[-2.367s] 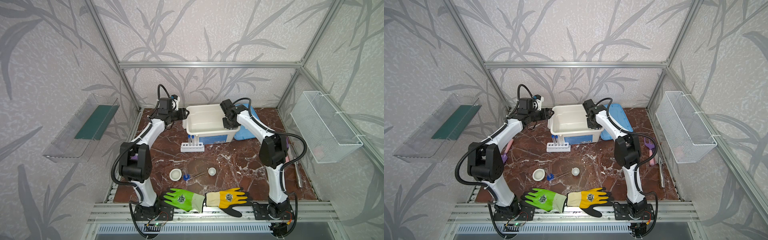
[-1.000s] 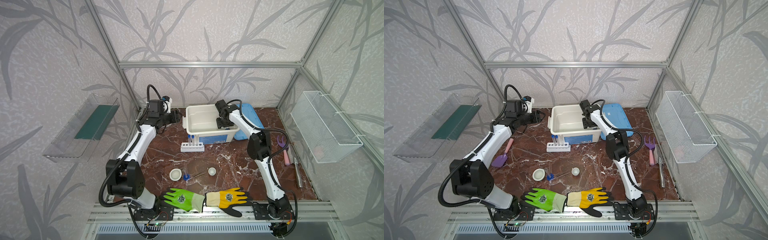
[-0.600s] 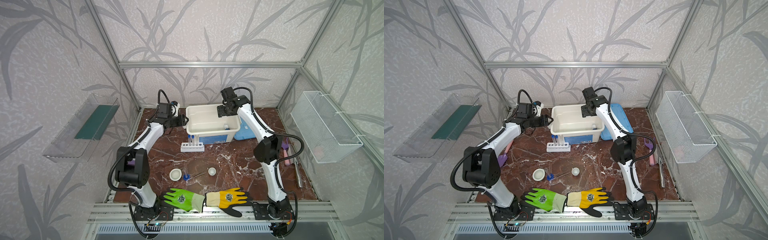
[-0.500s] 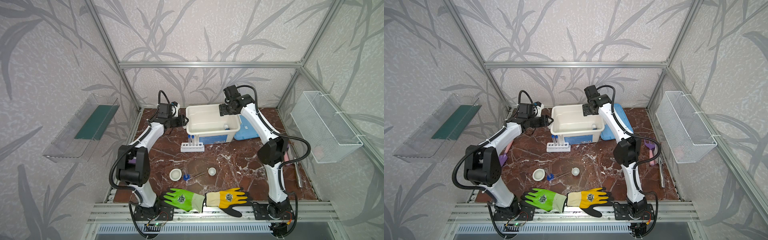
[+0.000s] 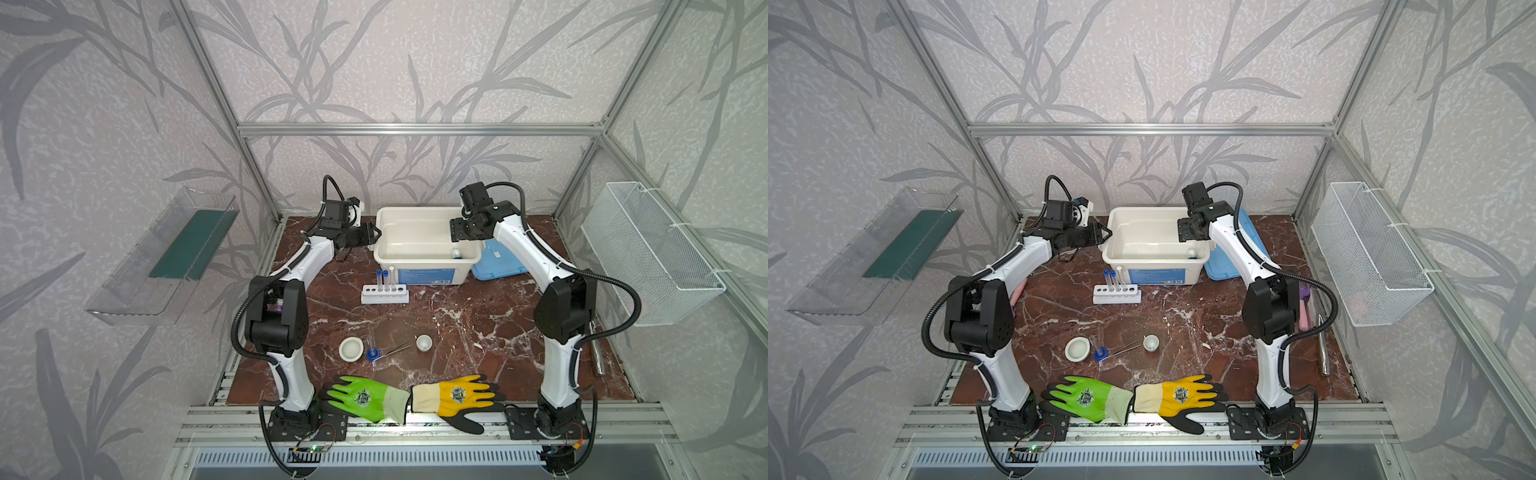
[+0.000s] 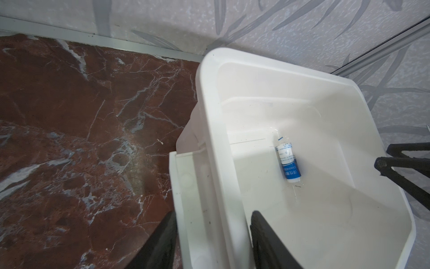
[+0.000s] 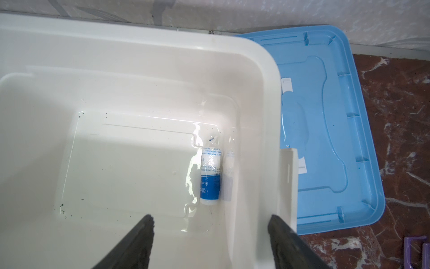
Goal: Organize the chemistry lab equipment
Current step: 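Open the right gripper and lift it out of the bin, then move the right gripper over the blue-based glass cylinder near the crucibles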
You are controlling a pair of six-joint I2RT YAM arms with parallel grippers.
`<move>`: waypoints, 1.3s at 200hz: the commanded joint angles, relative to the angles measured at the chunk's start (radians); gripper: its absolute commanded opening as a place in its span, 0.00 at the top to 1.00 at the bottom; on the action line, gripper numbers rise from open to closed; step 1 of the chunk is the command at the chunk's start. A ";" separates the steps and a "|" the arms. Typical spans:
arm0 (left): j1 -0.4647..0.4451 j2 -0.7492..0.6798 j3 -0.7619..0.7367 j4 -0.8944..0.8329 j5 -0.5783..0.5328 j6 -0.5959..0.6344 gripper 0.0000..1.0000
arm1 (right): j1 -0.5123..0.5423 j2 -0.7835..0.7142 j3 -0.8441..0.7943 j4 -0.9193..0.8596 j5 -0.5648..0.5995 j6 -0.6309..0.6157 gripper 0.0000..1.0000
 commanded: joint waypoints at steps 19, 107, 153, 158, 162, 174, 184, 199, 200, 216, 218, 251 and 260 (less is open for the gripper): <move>-0.008 0.011 0.040 -0.006 0.004 0.000 0.49 | -0.005 -0.028 0.006 0.041 -0.030 0.007 0.23; -0.013 -0.135 0.104 -0.070 -0.012 0.049 0.36 | 0.033 -0.164 -0.004 0.072 -0.141 -0.135 0.22; -0.005 -0.290 0.074 -0.115 -0.067 0.087 0.35 | 0.182 -0.294 -0.090 -0.035 -0.093 -0.260 0.22; -0.001 -0.314 0.058 -0.117 -0.071 0.090 0.35 | 0.205 -0.309 -0.107 -0.050 -0.094 -0.270 0.22; 0.003 -0.334 0.041 -0.117 -0.075 0.090 0.35 | 0.222 -0.323 -0.123 -0.058 -0.095 -0.278 0.23; 0.024 -0.400 -0.024 -0.104 -0.087 0.080 0.35 | 0.280 -0.381 -0.197 -0.048 -0.077 -0.285 0.22; 0.052 -0.455 -0.090 -0.087 -0.085 0.061 0.35 | 0.326 -0.421 -0.264 -0.026 -0.082 -0.284 0.23; 0.091 -0.537 -0.194 -0.060 -0.073 0.041 0.35 | 0.391 -0.491 -0.386 0.041 -0.096 -0.295 0.23; 0.093 -0.542 -0.200 -0.058 -0.073 0.041 0.35 | 0.395 -0.497 -0.396 0.051 -0.097 -0.296 0.23; 0.123 -0.628 -0.310 -0.033 -0.063 0.039 0.35 | 0.440 -0.566 -0.538 0.169 -0.117 -0.298 0.22; 0.127 -0.640 -0.322 -0.028 -0.061 0.040 0.35 | 0.448 -0.573 -0.556 0.184 -0.121 -0.298 0.22; 0.158 -0.795 -0.461 -0.090 -0.052 0.095 0.35 | 0.514 -0.646 -0.813 0.433 -0.205 -0.292 0.22; 0.161 -0.830 -0.487 -0.110 -0.058 0.116 0.35 | 0.530 -0.646 -0.875 0.507 -0.228 -0.294 0.21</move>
